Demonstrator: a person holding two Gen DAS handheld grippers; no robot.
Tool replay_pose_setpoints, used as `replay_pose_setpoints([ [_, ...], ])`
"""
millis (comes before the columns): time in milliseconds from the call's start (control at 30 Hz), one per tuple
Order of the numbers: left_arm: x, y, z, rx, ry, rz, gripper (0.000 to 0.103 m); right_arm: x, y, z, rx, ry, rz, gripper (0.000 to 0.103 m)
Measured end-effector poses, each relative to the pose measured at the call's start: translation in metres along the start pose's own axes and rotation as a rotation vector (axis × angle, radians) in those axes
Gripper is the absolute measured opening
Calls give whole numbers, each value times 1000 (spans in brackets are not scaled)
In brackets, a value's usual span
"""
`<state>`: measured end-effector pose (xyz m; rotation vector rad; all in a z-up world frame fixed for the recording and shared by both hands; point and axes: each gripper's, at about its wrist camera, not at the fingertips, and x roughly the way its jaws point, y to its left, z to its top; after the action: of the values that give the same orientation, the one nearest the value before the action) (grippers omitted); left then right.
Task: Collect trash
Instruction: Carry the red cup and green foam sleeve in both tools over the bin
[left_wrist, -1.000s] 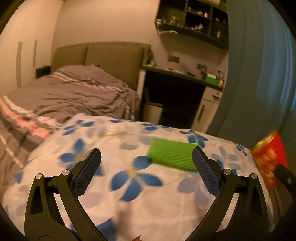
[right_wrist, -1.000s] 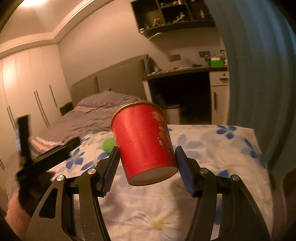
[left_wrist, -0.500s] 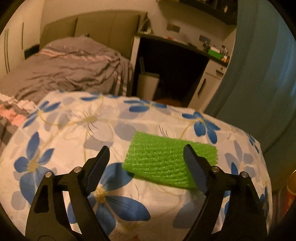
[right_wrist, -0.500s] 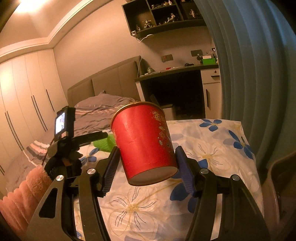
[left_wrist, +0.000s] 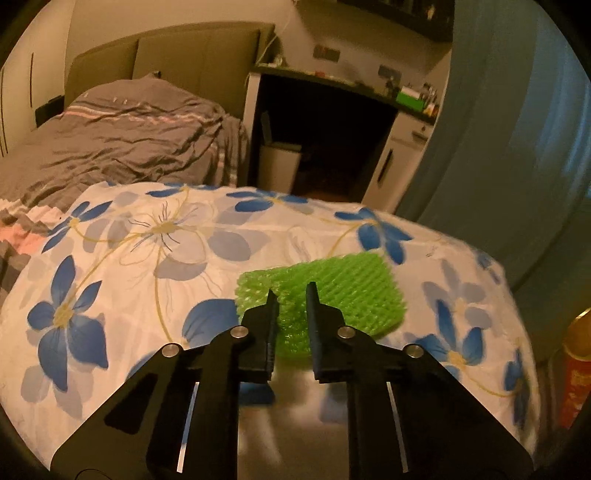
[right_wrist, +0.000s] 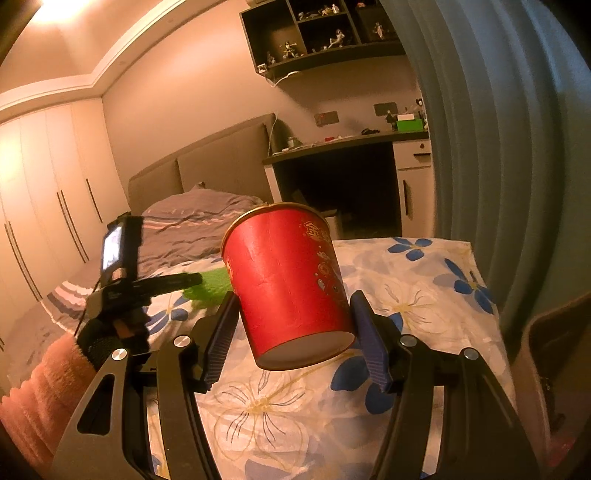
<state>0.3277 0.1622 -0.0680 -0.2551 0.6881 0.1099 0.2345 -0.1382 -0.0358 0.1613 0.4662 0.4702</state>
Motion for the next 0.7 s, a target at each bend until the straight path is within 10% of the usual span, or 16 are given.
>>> replay_pose_setpoints([
  [700,-141,-106,-39,140,-214,-176,12,-85,-36,-7,70,-113,-82,61],
])
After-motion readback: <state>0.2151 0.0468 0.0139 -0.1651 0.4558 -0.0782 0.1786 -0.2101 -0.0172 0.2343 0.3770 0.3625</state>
